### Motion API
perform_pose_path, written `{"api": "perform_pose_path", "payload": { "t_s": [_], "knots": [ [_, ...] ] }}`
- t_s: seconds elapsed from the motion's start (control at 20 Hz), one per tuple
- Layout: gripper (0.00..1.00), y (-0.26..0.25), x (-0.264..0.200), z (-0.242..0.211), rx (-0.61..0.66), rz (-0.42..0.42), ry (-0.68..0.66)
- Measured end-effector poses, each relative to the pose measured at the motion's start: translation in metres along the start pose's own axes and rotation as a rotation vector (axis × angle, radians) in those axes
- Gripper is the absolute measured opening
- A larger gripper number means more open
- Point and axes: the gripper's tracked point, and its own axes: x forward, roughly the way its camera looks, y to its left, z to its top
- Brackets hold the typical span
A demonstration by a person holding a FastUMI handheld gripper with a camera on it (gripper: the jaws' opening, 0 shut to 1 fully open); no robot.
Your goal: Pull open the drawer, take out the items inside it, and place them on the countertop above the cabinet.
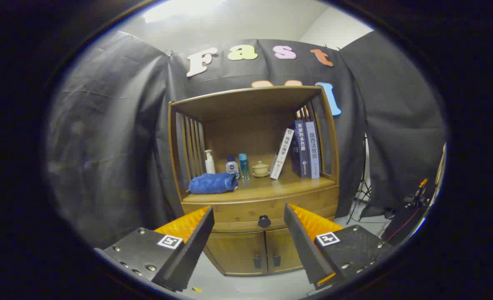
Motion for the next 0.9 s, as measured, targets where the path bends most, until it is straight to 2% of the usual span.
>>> {"api": "perform_pose_path", "payload": {
  "t_s": [0.45,0.9],
  "knots": [
    [1.00,0.010,-0.003,0.001,-0.056,0.015,-0.024],
    [1.00,0.010,0.004,-0.016,-0.050,0.014,0.001]
  ]
}}
